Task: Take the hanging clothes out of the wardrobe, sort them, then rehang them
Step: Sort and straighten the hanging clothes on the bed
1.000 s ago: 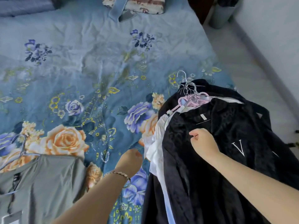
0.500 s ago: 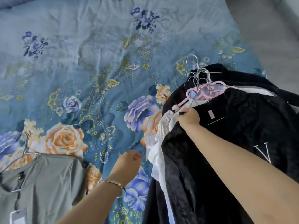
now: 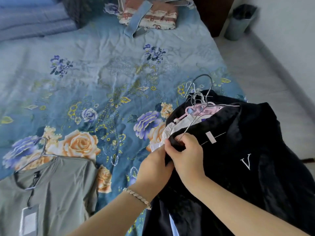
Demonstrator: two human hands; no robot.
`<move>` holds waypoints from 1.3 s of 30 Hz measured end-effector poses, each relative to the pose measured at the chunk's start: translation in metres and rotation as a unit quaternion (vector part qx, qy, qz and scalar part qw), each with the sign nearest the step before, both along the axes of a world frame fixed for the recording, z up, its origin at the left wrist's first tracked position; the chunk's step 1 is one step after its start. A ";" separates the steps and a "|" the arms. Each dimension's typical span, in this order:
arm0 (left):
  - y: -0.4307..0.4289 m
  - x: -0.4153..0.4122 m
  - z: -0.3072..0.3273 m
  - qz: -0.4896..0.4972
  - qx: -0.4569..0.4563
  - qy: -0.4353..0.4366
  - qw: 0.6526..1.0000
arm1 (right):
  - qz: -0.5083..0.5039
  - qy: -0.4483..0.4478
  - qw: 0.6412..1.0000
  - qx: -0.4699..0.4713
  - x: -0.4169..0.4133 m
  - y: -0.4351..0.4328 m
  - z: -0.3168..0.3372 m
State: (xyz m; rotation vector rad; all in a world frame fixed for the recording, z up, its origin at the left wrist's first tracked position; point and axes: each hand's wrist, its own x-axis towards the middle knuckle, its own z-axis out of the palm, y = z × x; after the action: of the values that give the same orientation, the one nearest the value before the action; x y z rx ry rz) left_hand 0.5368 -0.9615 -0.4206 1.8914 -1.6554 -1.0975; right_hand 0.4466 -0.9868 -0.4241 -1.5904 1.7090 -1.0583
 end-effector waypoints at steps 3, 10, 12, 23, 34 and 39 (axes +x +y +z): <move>0.036 0.024 0.038 0.028 -0.006 -0.062 0.998 | 0.094 0.035 0.995 -0.026 0.015 0.033 0.046; 0.156 0.118 0.111 0.035 -0.031 -0.177 0.983 | 0.031 0.222 0.941 -0.252 0.005 0.097 0.108; 0.201 0.151 0.129 0.040 -0.047 -0.195 0.979 | 0.036 0.274 0.930 -0.242 0.011 0.115 0.126; 0.409 0.282 0.173 0.050 -0.008 -0.257 0.965 | 0.467 0.525 0.700 0.124 0.125 0.275 0.230; 0.447 0.298 0.196 -0.003 0.017 -0.172 0.985 | 0.522 0.516 0.550 0.399 0.131 0.319 0.284; 0.410 0.285 0.172 0.027 0.042 -0.205 0.978 | 0.477 0.611 0.601 0.194 0.122 0.278 0.243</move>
State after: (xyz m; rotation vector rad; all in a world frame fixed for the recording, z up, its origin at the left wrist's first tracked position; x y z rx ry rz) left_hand 0.8217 -0.5513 -0.2482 2.3236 -1.7738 -0.8021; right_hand 0.5681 -0.7084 -0.1808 -2.5320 1.0477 1.1496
